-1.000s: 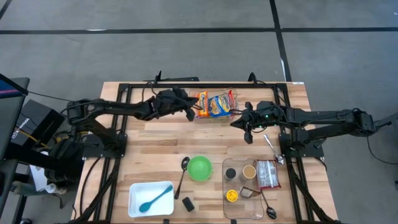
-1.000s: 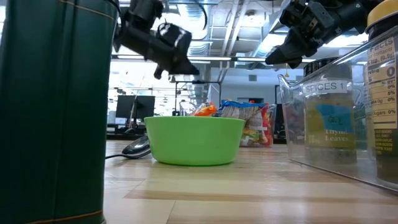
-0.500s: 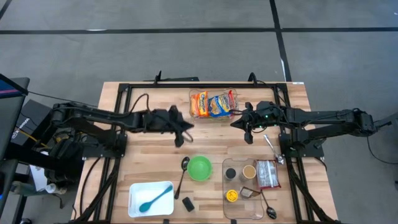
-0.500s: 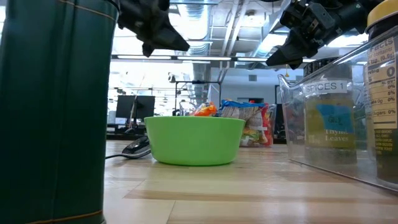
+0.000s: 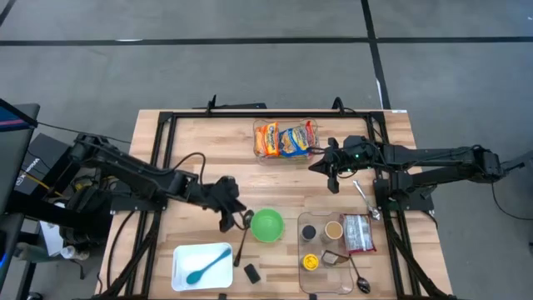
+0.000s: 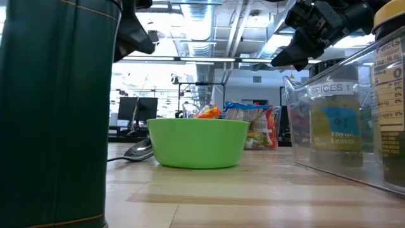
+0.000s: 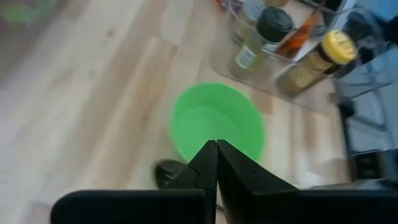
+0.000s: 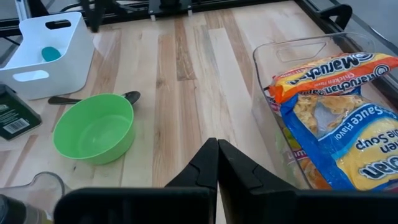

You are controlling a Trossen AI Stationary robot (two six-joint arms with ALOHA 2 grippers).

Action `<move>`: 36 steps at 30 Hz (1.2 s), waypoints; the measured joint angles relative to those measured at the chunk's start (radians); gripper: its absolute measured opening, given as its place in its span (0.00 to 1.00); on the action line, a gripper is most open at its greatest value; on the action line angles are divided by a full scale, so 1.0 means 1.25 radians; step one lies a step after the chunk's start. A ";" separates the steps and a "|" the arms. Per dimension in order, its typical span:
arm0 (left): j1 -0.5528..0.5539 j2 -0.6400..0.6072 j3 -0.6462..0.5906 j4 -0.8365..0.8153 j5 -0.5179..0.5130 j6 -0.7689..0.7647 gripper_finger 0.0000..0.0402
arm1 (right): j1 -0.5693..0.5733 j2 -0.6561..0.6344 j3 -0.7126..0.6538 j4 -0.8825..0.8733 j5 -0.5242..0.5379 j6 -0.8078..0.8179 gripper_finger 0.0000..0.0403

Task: Pick & Place Food Item
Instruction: Put the red seasoning into the bottom transparent bin

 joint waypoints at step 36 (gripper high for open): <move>-0.169 0.007 0.000 0.032 -0.314 0.017 0.01 | -0.025 0.000 0.000 0.129 0.003 -0.161 0.00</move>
